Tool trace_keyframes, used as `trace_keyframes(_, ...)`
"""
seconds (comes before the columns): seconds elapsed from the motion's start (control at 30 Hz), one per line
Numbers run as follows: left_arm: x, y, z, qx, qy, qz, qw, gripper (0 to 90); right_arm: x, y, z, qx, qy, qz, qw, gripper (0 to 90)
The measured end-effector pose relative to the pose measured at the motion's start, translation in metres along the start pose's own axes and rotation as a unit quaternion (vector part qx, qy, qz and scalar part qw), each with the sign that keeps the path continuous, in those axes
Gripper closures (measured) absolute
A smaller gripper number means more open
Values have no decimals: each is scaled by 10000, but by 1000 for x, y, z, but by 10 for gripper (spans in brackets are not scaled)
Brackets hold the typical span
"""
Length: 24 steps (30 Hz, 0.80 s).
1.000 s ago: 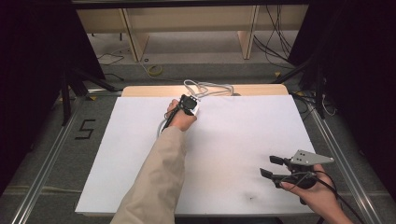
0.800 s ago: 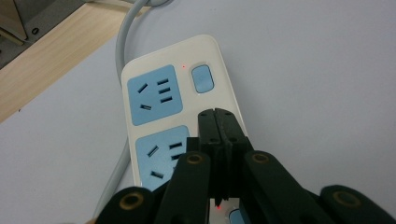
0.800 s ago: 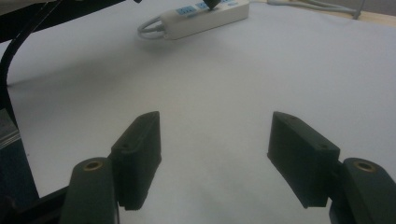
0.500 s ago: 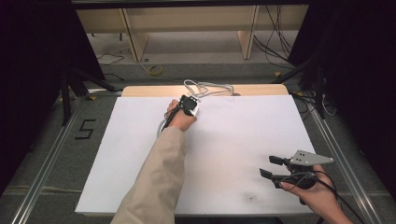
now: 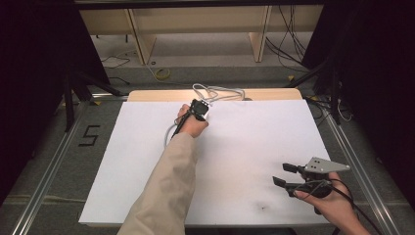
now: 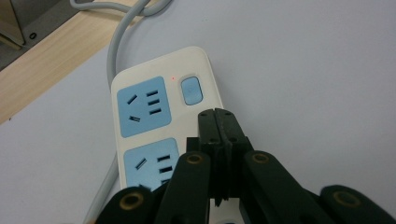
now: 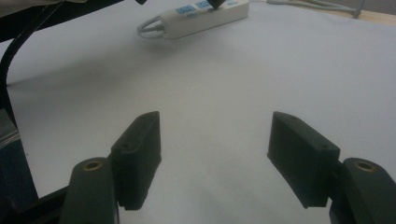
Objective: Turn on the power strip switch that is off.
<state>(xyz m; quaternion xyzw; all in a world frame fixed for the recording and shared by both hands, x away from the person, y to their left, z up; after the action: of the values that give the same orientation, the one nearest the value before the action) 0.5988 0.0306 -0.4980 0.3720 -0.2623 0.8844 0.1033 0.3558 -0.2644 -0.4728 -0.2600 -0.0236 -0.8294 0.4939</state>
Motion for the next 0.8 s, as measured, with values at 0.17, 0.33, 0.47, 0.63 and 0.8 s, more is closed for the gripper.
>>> trace_keyframes(0.17, 0, -5, -3, -25, -19, 155, 9999, 900, 3, -1, 0, 15, 29, -8, 10000, 348)
trace_keyframes(0.33, 2, -9, -7, 20, -107, 49, 9999, 900, 2, 1, 0, 12, 17, -30, 10000, 348)
trace_keyframes(0.47, 3, -9, -8, 39, -52, 59, 10000, 900, 1, -2, 1, 27, 5, -15, 10000, 348)
trace_keyframes(0.63, 3, -12, -9, 60, -23, 56, 10000, 900, 0, -1, 1, 21, -10, -5, 10000, 348)
trace_keyframes(0.8, 2, -12, -9, 92, -6, 29, 10000, 900, 0, 1, 0, -3, -25, -11, 10000, 349)
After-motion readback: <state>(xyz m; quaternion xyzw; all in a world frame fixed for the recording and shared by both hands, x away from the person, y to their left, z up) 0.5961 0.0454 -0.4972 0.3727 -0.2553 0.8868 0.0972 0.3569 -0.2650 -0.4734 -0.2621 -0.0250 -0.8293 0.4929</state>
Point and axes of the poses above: each handheld gripper's, and its own axes: x roughly backward along the jaws, z roughly out of its top, y roughly to its right, the point moved 6 cm from there along -x, roughly forward along the jaws, and after that the axes turned 13 degrees about z, right-handed, at the moved point
